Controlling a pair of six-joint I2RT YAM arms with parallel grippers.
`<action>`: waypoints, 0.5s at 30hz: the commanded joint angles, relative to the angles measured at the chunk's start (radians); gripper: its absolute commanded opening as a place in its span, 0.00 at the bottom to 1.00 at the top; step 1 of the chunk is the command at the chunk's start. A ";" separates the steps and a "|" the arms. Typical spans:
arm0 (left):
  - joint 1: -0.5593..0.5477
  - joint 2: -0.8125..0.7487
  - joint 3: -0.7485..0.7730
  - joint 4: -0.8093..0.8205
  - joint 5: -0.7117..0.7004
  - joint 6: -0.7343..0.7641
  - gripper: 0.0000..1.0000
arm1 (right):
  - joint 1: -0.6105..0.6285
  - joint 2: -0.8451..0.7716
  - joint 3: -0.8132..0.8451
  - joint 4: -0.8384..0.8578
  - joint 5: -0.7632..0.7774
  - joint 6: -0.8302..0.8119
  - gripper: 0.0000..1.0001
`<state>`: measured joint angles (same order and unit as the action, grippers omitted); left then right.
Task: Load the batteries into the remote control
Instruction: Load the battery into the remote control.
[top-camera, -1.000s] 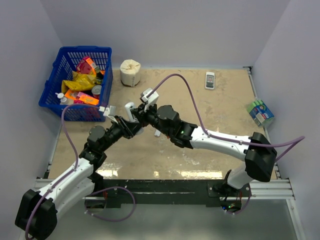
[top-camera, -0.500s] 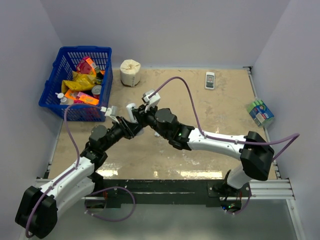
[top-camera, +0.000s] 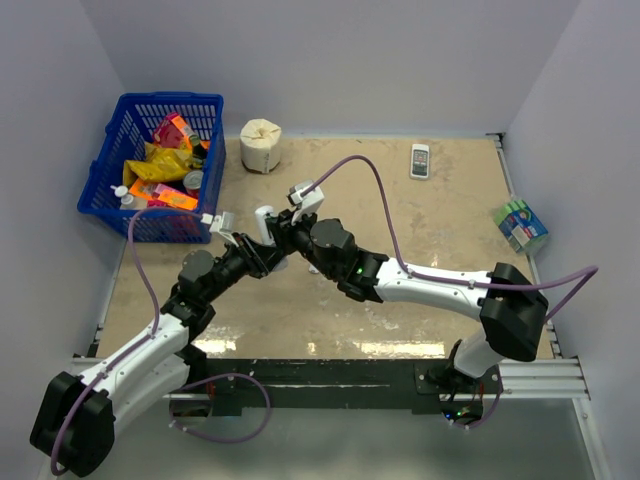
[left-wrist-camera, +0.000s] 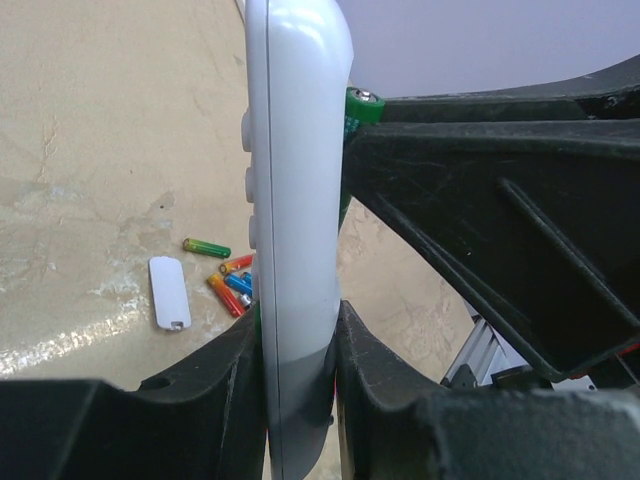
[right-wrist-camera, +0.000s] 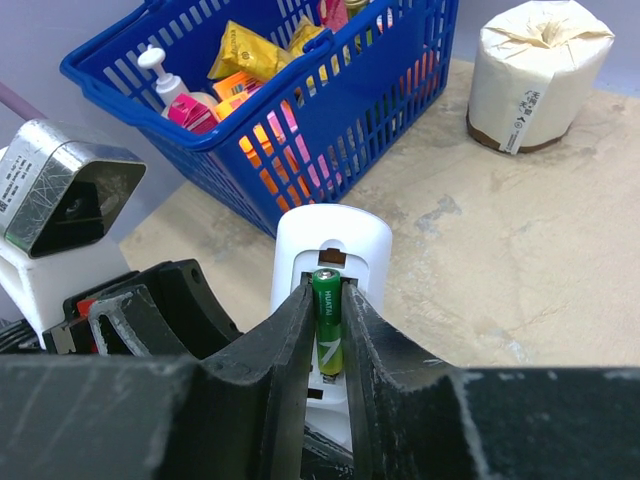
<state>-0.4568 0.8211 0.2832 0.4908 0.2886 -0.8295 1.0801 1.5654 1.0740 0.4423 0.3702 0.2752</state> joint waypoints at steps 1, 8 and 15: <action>-0.008 -0.010 0.013 0.127 0.007 -0.028 0.00 | -0.009 -0.001 -0.017 0.009 0.068 0.002 0.26; -0.008 -0.013 0.011 0.129 0.007 -0.033 0.00 | -0.009 -0.002 -0.016 0.009 0.072 0.005 0.26; -0.008 -0.010 0.013 0.129 0.011 -0.031 0.00 | -0.009 -0.015 -0.022 0.015 0.088 0.009 0.26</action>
<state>-0.4587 0.8211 0.2832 0.4923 0.2817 -0.8547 1.0801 1.5650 1.0714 0.4503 0.3779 0.2810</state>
